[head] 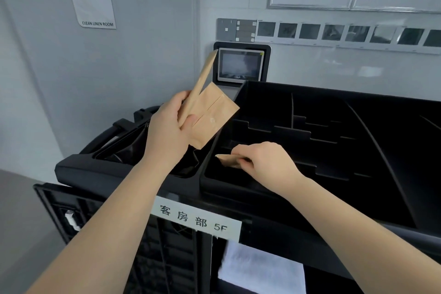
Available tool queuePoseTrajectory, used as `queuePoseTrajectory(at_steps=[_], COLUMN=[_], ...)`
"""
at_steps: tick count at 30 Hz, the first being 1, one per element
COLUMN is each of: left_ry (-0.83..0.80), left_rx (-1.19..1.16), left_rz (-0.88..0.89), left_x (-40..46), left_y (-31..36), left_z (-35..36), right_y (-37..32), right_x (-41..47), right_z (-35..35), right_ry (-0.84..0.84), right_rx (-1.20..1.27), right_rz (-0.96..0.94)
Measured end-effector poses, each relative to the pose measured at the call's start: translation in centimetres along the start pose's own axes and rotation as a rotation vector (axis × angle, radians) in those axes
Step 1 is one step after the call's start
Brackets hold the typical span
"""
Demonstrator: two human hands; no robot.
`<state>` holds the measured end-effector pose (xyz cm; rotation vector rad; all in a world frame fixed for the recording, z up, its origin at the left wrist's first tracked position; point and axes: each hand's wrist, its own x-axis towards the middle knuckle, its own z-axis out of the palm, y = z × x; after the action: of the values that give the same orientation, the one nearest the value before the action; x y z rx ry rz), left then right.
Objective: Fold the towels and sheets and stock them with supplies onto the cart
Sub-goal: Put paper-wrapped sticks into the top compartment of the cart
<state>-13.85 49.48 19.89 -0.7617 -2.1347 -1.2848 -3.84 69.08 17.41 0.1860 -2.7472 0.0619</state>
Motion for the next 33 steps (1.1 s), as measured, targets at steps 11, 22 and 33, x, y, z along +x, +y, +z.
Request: queuePoseTrajectory(at_steps=[11,22,33], left_ry=[-0.032,-0.054,-0.055], left_rx=[-0.010,-0.021,-0.036], left_rz=[0.030,0.012,0.011], left_x=[-0.5,-0.7,-0.6], left_y=[0.6,0.6,0.3], left_z=[0.9,1.3,2.1], right_y=[2.0,3.5,3.8], right_x=[-0.2,0.2,1.7], right_z=[0.6,0.1,-0.2], right_ry=[-0.414,-0.702,-0.422], right_rx=[0.396,0.310,0.420], right_rz=[-0.060,-0.159,-0.045])
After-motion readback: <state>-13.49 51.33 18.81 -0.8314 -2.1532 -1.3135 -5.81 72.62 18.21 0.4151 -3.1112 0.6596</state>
